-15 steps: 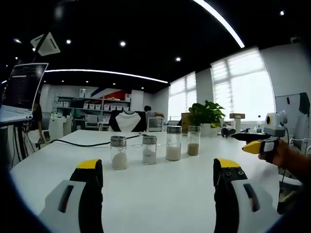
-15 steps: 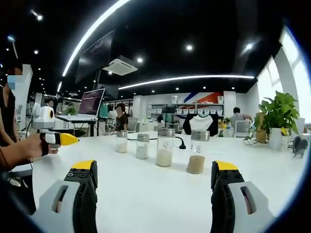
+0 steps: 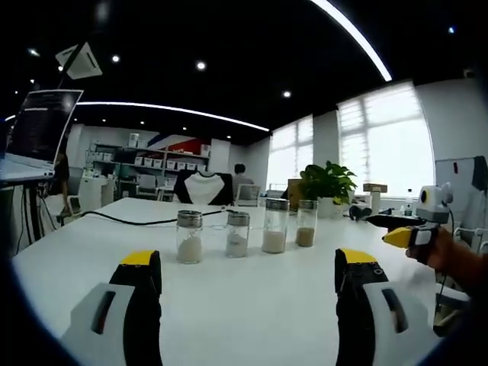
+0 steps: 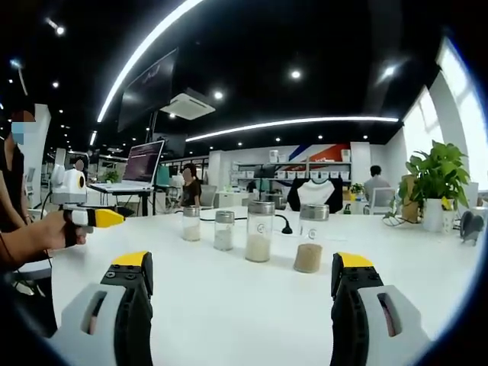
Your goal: Rotate the seasoning bottle until the label or dispensing opening points toward the visible target arrow and the bottle remains upright within the marked orientation range
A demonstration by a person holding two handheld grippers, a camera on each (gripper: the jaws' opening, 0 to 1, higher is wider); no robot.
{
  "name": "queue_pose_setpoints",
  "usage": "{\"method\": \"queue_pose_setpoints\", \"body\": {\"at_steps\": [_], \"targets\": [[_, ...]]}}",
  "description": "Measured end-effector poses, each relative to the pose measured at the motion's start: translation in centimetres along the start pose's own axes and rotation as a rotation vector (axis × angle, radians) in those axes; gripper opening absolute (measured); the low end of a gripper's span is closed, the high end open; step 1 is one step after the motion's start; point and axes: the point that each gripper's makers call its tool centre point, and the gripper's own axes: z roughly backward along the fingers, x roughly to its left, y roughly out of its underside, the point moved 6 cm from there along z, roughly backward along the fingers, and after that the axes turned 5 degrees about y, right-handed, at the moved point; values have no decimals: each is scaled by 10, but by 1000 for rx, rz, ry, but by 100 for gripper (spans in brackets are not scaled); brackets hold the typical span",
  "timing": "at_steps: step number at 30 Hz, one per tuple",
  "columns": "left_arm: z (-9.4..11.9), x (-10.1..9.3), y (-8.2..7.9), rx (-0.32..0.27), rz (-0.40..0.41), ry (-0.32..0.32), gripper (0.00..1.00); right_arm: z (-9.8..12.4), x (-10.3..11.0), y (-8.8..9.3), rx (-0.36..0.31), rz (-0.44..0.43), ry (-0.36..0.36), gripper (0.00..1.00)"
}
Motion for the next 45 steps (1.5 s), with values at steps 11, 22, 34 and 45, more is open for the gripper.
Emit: {"method": "queue_pose_setpoints", "body": {"at_steps": [11, 22, 34, 45], "targets": [[-3, -1, 7, 84, -39, 31, 100, -1, 0, 2, 8, -7, 2, 99], [-4, -5, 5, 59, -25, 23, 100, -1, -2, 3, 2, -20, -2, 99], [-23, 17, -1, 55, -66, -50, 99, -2, 2, 4, 4, -9, -14, 99], [-48, 46, 7, 69, -48, -85, 90, -4, 2, 7, 9, -11, -19, 99]]}}
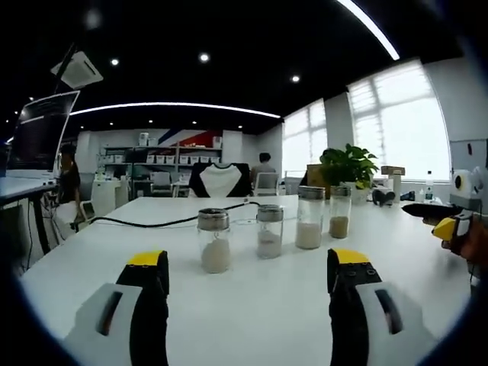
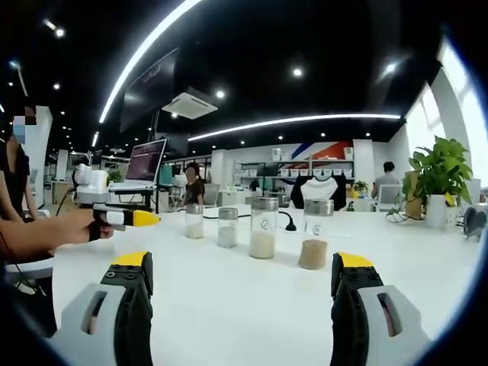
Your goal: Rotate the seasoning bottle until the label or dispensing opening points toward the visible target arrow and the bottle remains upright within the marked orientation range
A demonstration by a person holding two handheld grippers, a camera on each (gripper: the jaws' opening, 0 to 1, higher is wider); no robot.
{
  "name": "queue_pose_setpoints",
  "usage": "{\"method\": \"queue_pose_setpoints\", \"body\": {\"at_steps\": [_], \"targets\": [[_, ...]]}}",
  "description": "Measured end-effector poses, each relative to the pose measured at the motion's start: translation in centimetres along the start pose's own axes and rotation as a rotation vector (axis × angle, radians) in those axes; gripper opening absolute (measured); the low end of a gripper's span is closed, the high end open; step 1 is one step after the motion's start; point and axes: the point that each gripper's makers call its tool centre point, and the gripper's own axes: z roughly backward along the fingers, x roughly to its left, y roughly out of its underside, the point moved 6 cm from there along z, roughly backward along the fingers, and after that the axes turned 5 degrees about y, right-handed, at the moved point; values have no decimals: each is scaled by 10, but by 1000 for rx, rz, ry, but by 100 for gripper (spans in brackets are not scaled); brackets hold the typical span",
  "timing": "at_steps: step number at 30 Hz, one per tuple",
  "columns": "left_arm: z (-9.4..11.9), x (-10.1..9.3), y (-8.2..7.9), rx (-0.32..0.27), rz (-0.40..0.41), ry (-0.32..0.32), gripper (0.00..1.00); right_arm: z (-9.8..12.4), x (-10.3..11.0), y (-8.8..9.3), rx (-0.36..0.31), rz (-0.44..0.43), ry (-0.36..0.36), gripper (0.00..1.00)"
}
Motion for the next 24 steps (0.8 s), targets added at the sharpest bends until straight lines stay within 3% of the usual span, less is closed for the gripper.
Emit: {"method": "queue_pose_setpoints", "body": {"at_steps": [7, 19, 24], "targets": [[-19, 12, -1, 6, -10, -42, 89, 0, 1, 0, 5, 5, -2, 99], [-42, 18, 3, 56, -59, -29, 88, -2, 2, 3, 13, 0, -7, 99], [-55, 27, -1, 25, -80, -51, 84, -2, 2, 3, 15, -1, -7, 99]]}}
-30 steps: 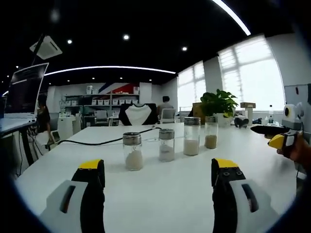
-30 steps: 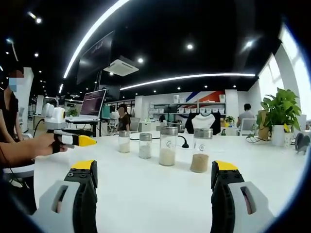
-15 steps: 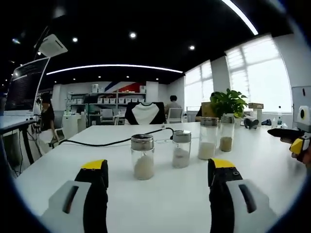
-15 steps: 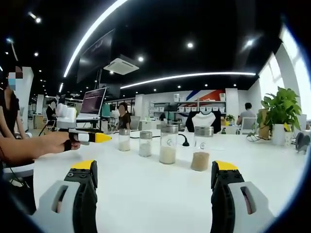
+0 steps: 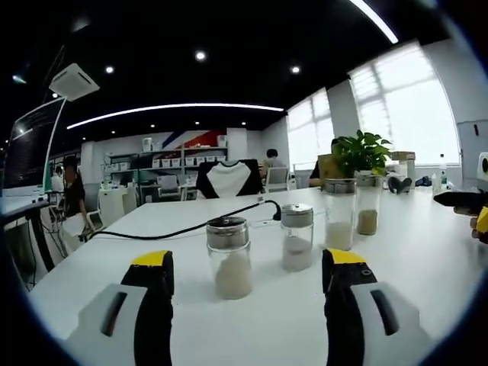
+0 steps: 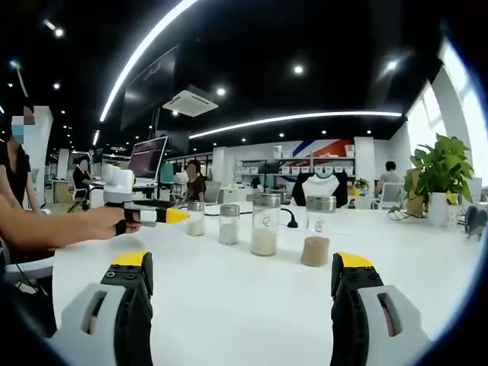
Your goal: Rotate the seasoning bottle until the label or dispensing opening points toward the visible target arrow and the bottle remains upright within the marked orientation range
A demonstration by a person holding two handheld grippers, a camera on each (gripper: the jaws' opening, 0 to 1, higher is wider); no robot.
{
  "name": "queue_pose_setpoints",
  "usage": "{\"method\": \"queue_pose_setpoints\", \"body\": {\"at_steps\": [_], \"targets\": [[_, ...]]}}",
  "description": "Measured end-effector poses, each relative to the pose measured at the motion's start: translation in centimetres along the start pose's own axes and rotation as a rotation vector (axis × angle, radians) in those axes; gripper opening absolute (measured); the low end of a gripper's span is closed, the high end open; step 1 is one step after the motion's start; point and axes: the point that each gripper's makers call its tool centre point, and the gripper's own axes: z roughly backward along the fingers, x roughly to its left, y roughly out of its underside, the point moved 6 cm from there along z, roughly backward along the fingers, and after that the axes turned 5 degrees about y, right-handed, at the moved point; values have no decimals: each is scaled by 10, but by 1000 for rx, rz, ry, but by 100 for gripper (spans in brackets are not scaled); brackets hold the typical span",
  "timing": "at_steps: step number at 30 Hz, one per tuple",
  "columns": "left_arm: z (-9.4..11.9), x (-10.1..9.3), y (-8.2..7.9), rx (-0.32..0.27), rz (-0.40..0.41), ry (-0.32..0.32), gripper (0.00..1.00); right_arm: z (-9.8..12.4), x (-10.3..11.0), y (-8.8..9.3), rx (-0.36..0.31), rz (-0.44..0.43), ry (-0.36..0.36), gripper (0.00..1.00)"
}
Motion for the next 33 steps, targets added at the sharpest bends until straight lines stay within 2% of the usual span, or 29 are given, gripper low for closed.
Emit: {"method": "queue_pose_setpoints", "body": {"at_steps": [4, 8, 10, 12, 18, 21, 22, 23, 26, 30, 33], "targets": [[-9, 4, 0, -14, 4, -8, 74, 0, 0, 0, 2, -1, -1, 99], [-18, 10, 6, -19, 28, -36, 71, 0, -1, 1, 6, 2, -3, 99], [-20, 13, 6, -51, 60, -43, 67, 0, -1, 1, 6, 3, -2, 97], [-24, 16, 9, -58, 60, -42, 62, 0, -2, 1, 7, 3, -1, 97], [-31, 18, 9, -65, 3, -50, 53, 0, -1, 2, 10, 0, -6, 96], [-38, 17, 8, -71, 5, -32, 50, -1, 1, 3, 14, 4, -9, 96], [-40, 17, 8, -65, 1, -30, 49, -1, 1, 3, 15, 4, -10, 96], [-44, 18, 10, -36, -36, -42, 49, -2, 1, 4, 20, 4, -7, 96], [-48, 19, 9, -44, -36, -41, 46, -2, 1, 5, 22, 4, -5, 96], [-51, 19, 10, -26, -83, -35, 39, -3, 0, 4, 23, 7, -5, 96], [-52, 20, 10, -36, -68, -30, 36, -2, -1, 5, 23, 1, -4, 96]]}}
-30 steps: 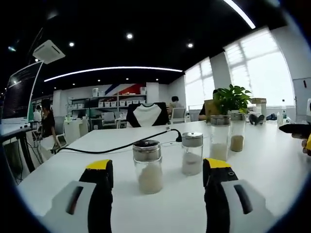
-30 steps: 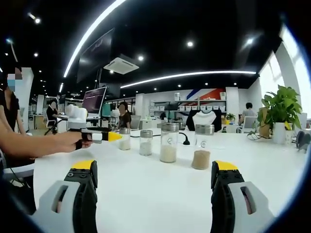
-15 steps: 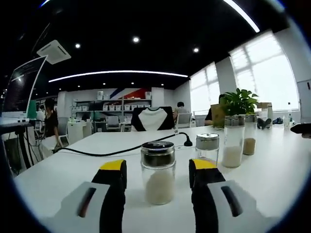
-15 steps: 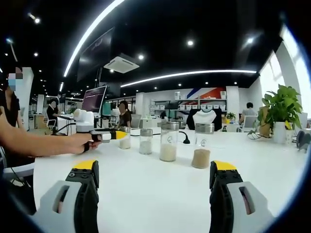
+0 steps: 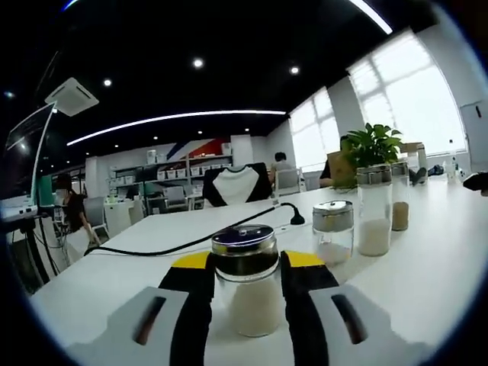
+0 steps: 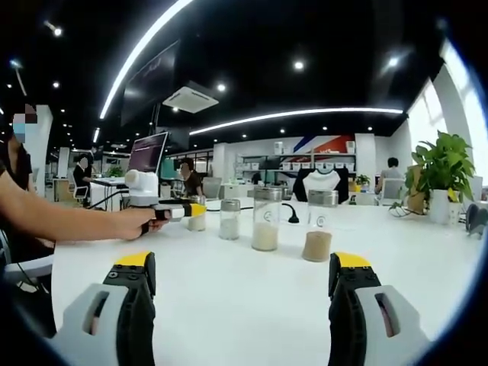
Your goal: Rotate the seasoning bottle until the label or dispensing opening points toward the visible target arrow and the bottle remains upright within the marked orientation range
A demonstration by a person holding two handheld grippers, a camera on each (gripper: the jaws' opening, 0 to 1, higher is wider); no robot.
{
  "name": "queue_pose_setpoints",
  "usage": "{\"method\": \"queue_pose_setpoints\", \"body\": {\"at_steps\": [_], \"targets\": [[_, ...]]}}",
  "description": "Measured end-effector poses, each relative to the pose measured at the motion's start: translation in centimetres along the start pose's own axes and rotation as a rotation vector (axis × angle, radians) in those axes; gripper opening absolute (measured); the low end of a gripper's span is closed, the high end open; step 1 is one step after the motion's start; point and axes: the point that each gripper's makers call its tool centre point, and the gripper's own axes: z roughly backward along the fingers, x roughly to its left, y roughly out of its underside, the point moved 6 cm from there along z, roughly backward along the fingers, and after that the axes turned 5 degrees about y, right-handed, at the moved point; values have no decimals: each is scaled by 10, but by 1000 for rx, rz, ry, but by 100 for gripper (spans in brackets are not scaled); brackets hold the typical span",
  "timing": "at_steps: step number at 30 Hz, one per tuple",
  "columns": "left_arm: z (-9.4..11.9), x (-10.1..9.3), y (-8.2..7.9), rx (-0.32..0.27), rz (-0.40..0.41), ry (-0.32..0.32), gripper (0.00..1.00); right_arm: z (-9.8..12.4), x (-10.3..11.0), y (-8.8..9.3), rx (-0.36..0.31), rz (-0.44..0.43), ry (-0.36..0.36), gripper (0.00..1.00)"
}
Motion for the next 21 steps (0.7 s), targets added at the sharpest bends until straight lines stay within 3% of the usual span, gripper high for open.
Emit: {"method": "queue_pose_setpoints", "body": {"at_steps": [11, 14, 17, 21], "targets": [[3, 0, -2, 16, 26, 12, 36, -1, 1, 1, 6, 1, -4, 96], [8, -5, -4, 29, 2, 25, 35, -1, 1, 2, 9, -1, -5, 96], [14, -5, -11, 4, -3, 19, 35, -1, 3, 2, 10, 2, -7, 96], [24, -16, -27, -36, 9, 77, 35, -2, 5, 2, 10, 4, -14, 96]]}}
